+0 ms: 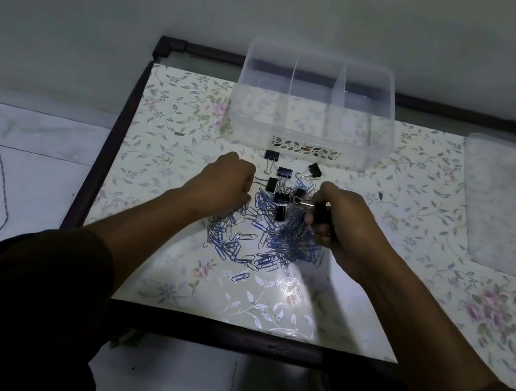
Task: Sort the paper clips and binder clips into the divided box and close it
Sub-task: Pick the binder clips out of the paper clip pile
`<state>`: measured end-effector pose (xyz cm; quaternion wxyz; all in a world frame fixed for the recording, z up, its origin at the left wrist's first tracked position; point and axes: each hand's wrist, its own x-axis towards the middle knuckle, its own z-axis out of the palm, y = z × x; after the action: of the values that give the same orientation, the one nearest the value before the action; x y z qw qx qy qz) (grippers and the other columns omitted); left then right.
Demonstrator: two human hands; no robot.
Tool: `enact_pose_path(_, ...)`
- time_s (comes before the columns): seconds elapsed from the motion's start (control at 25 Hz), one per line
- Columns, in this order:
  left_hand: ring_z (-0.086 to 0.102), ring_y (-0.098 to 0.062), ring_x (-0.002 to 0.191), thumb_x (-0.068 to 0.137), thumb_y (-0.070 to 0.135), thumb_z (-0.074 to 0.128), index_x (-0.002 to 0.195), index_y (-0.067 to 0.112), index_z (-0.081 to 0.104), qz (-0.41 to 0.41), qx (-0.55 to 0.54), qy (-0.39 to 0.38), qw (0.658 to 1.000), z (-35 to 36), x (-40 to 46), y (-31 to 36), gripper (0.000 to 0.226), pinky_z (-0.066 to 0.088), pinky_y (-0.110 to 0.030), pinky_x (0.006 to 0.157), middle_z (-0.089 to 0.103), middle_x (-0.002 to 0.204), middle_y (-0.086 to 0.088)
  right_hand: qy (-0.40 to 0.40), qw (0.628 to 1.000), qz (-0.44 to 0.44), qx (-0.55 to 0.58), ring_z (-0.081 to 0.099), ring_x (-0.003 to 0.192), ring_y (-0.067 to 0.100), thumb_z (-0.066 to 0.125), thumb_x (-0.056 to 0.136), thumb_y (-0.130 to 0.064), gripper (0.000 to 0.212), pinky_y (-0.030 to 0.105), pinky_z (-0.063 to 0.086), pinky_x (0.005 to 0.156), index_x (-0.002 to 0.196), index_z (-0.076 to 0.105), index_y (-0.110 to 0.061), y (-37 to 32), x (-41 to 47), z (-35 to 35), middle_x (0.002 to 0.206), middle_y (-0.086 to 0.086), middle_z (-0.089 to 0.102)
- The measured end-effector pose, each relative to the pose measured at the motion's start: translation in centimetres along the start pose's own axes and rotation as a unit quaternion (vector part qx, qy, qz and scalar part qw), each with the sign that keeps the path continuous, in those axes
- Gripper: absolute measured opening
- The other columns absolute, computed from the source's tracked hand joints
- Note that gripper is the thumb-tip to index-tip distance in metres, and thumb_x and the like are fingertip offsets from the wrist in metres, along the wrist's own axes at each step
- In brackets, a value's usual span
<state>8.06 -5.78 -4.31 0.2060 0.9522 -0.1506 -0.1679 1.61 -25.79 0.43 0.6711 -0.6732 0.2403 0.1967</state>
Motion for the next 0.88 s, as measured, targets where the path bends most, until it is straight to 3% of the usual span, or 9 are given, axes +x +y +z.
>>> enact_pose_path(0.08, 0.058, -0.026, 0.082, 0.084, 0.012, 0.071, 0.074, 0.011, 0.057, -0.005, 0.002, 0.002, 1.000, 0.2, 0.1, -0.1, 0.018, 0.043, -0.031, 0.065, 0.063, 0.089, -0.014, 0.006, 0.997, 0.014, 0.073, 0.027, 0.043, 0.013, 0.048, 0.088, -0.008, 0.018, 0.025, 0.026, 0.040, 0.072, 0.041, -0.010, -0.1, 0.1, -0.5, 0.059, 0.009, 0.055)
enact_pose_path(0.24, 0.052, -0.023, 0.085, 0.086, 0.021, 0.069, 0.095, 0.011, 0.059, 0.029, 0.002, 0.004, 1.000, -0.2, -0.4, -0.4, 0.016, 0.035, -0.030, 0.067, 0.055, 0.095, -0.007, 0.023, 0.993, 0.007, 0.115, 0.028, 0.043, 0.012, 0.050, 0.085, -0.004, 0.019, 0.024, 0.025, 0.039, 0.068, 0.042, -0.010, 0.1, 0.3, -0.6, 0.060, 0.007, 0.052)
enact_pose_path(0.36, 0.052, -0.025, 0.084, 0.086, 0.017, 0.066, 0.108, 0.014, 0.058, 0.048, 0.032, -0.043, 0.997, -1.0, -1.0, -1.0, 0.023, 0.043, -0.034, 0.068, 0.045, 0.100, -0.007, 0.021, 0.994, 0.001, 0.112, 0.031, 0.042, 0.012, 0.049, 0.084, -0.002, 0.018, 0.025, 0.024, 0.041, 0.069, 0.042, -0.009, 0.2, 0.5, -0.4, 0.062, 0.008, 0.049)
enact_pose_path(0.44, 0.054, -0.029, 0.085, 0.085, 0.008, 0.064, 0.111, 0.014, 0.056, 0.054, 0.055, -0.064, 0.995, -1.1, -1.4, -1.3, 0.028, 0.046, -0.036, 0.070, 0.044, 0.101, -0.008, 0.010, 0.994, 0.009, 0.106, 0.035, 0.042, 0.012, 0.047, 0.086, -0.001, 0.008, 0.023, 0.029, 0.040, 0.080, 0.048, -0.007, 0.1, 0.7, -0.1, 0.064, 0.010, 0.052)
enact_pose_path(0.52, 0.054, -0.028, 0.087, 0.086, 0.003, 0.061, 0.110, 0.012, 0.056, 0.057, 0.053, -0.050, 0.996, -0.9, -1.5, -1.7, 0.026, 0.044, -0.035, 0.068, 0.048, 0.102, -0.010, -0.003, 0.996, 0.031, 0.087, 0.041, 0.043, 0.012, 0.044, 0.090, 0.000, 0.019, 0.022, 0.036, 0.041, 0.096, 0.062, -0.002, 0.3, 0.9, 0.3, 0.068, 0.013, 0.059)
enact_pose_path(0.6, 0.053, -0.026, 0.088, 0.087, 0.005, 0.061, 0.107, 0.011, 0.057, 0.052, 0.048, -0.038, 0.997, -0.7, -1.4, -2.0, 0.021, 0.039, -0.031, 0.067, 0.051, 0.101, -0.009, 0.010, 1.000, 0.018, 0.019, 0.046, 0.047, 0.014, 0.043, 0.090, 0.000, 0.029, 0.023, 0.039, 0.046, 0.099, 0.070, 0.003, 0.8, 1.2, 0.6, 0.073, 0.013, 0.065)
enact_pose_path(0.72, 0.051, -0.024, 0.088, 0.084, 0.012, 0.065, 0.107, 0.011, 0.056, 0.041, 0.038, -0.035, 0.998, -0.7, -1.4, -2.4, 0.025, 0.037, -0.031, 0.064, 0.053, 0.099, -0.006, 0.072, 0.980, -0.083, -0.163, 0.050, 0.052, 0.020, 0.052, 0.086, -0.010, 0.028, 0.030, 0.040, 0.052, 0.078, 0.078, -0.006, 1.6, 1.9, 0.9, 0.067, 0.015, 0.069)
enact_pose_path(0.8, 0.054, -0.022, 0.089, 0.082, 0.016, 0.067, 0.107, 0.010, 0.060, 0.040, 0.030, -0.032, 0.998, -1.1, -1.6, -2.3, 0.027, 0.044, -0.032, 0.068, 0.059, 0.098, -0.007, 0.109, 0.940, -0.146, -0.288, 0.051, 0.055, 0.017, 0.061, 0.086, -0.022, 0.026, 0.029, 0.040, 0.056, 0.076, 0.077, -0.005, 2.1, 2.7, 0.9, 0.070, 0.022, 0.069)
enact_pose_path(0.88, 0.059, -0.018, 0.085, 0.084, 0.016, 0.066, 0.100, 0.008, 0.069, 0.043, 0.005, -0.026, 0.999, -1.9, -1.8, -1.8, 0.018, 0.048, -0.029, 0.071, 0.067, 0.093, -0.004, 0.123, 0.876, -0.191, -0.425, 0.062, 0.064, 0.016, 0.070, 0.085, -0.036, 0.025, 0.028, 0.051, 0.062, 0.081, 0.077, -0.012, 2.7, 3.1, 1.5, 0.073, 0.012, 0.072)
